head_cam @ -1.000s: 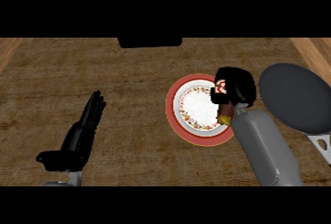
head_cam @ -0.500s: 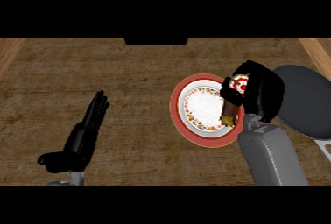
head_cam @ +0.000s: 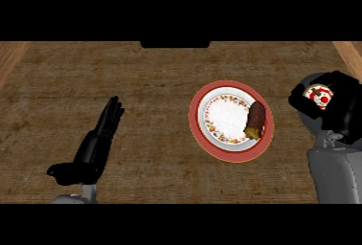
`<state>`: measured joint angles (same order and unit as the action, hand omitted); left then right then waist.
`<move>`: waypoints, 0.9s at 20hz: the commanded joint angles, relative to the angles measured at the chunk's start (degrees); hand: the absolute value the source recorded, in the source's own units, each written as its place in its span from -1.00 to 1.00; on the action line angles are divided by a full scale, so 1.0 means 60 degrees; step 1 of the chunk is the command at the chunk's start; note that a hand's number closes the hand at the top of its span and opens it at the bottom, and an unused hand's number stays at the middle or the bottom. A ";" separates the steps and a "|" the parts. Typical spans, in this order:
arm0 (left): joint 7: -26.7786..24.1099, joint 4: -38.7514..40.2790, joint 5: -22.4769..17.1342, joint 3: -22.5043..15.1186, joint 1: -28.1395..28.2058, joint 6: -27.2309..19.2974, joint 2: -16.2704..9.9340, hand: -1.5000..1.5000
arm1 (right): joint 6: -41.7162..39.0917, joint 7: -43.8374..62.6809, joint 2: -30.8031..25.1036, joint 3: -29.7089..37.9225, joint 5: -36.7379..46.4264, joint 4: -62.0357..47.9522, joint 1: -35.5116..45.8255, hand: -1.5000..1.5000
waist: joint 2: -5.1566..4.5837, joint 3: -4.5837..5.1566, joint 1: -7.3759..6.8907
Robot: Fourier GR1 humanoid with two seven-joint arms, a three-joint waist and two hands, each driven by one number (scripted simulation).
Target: Pick the cupcake from the plate and place it in the pan
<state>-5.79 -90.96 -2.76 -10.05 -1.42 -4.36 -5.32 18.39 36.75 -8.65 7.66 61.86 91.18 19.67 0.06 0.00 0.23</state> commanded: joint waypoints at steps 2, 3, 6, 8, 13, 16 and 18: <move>-0.0168 0.0103 0.0016 -0.0038 0.0074 0.0173 0.0066 0.00 | 0.1357 -0.0996 -0.0869 0.0928 0.0165 -0.1474 0.0111 1.00 | -0.0035 -0.0003 -0.0100; -0.0318 0.0373 0.0248 -0.0121 0.0085 -0.0006 0.0142 0.00 | 0.1872 -0.1615 -0.1076 0.1057 0.0152 -0.1721 -0.0677 1.00 | -0.0054 -0.0009 -0.0063; 0.0138 -0.0120 -0.0016 0.0048 -0.0089 0.0192 -0.0025 0.00 | 0.2766 -0.2361 -0.1893 0.1885 -0.0155 -0.3296 0.0016 1.00 | -0.0071 -0.0016 -0.0165; 0.0193 0.0036 0.0186 0.0054 -0.0214 -0.0062 0.0126 0.00 | 0.3428 -0.2933 -0.2038 0.2362 -0.1037 -0.3700 0.0360 1.00 | -0.0054 -0.0015 -0.0130; 0.0134 -0.0189 -0.0085 0.0012 0.0005 0.0356 0.0088 0.00 | 0.4083 -0.5148 -0.3130 0.3301 -0.2874 -0.6746 0.1532 1.00 | -0.0071 -0.0020 -0.0230; -0.0012 -0.0082 0.0148 0.0040 0.0056 0.0272 0.0056 0.00 | 0.4639 -0.6507 -0.3377 0.3650 -0.3536 -0.8246 0.1934 1.00 | -0.0075 -0.0021 -0.0241; -0.0308 0.0348 0.0257 -0.0060 0.0033 0.0192 0.0273 0.00 | 0.4281 -0.7344 -0.3958 0.4033 -0.4150 -0.8873 0.2178 1.00 | -0.0092 -0.0024 -0.0235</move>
<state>-5.72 -90.53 -1.55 -10.27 -2.08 -3.46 -4.24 43.71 1.93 -27.99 28.23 43.23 46.69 30.21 -0.44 -0.14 -1.16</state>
